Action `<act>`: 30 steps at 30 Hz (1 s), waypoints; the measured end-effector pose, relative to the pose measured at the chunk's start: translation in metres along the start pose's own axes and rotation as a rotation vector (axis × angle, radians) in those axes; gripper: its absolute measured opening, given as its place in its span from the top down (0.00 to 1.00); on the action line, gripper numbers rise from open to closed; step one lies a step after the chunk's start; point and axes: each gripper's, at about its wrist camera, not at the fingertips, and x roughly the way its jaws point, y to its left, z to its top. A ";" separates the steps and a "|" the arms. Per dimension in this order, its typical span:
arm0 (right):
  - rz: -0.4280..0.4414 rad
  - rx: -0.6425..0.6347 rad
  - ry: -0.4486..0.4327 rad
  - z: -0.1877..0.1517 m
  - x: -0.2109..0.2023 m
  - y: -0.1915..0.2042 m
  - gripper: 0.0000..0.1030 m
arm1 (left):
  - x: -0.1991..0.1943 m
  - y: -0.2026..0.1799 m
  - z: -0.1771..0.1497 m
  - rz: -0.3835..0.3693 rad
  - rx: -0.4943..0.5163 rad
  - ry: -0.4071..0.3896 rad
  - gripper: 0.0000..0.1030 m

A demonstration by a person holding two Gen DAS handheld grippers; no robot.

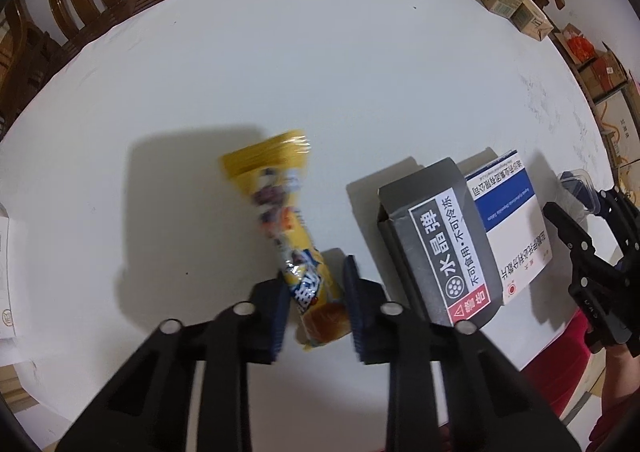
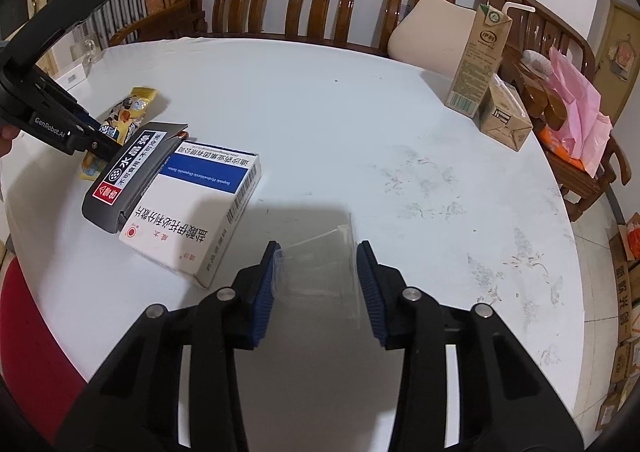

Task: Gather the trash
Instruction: 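Grip the yellow ice-cream wrapper with the left tool while the right tool grips the clear plastic cup, then carry the yellow wrapper and clear cup down over the white plastic bag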

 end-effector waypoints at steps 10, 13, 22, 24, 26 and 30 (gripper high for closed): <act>-0.007 0.027 -0.015 -0.002 -0.011 -0.006 0.65 | 0.002 0.003 -0.011 -0.023 -0.015 -0.032 0.84; -0.018 0.027 -0.032 0.000 -0.018 -0.006 0.65 | -0.003 0.001 -0.017 -0.026 -0.018 -0.051 0.85; -0.024 0.040 -0.077 0.009 -0.037 -0.003 0.65 | -0.019 0.008 -0.033 -0.020 -0.046 -0.084 0.85; -0.026 0.040 -0.087 0.011 -0.042 -0.002 0.65 | -0.026 0.012 -0.030 -0.005 -0.043 -0.104 0.85; -0.026 0.038 -0.101 0.014 -0.051 0.000 0.65 | -0.037 0.010 -0.035 0.008 -0.037 -0.133 0.85; -0.029 0.036 -0.144 0.021 -0.078 0.006 0.65 | -0.062 0.006 -0.048 0.033 -0.021 -0.193 0.85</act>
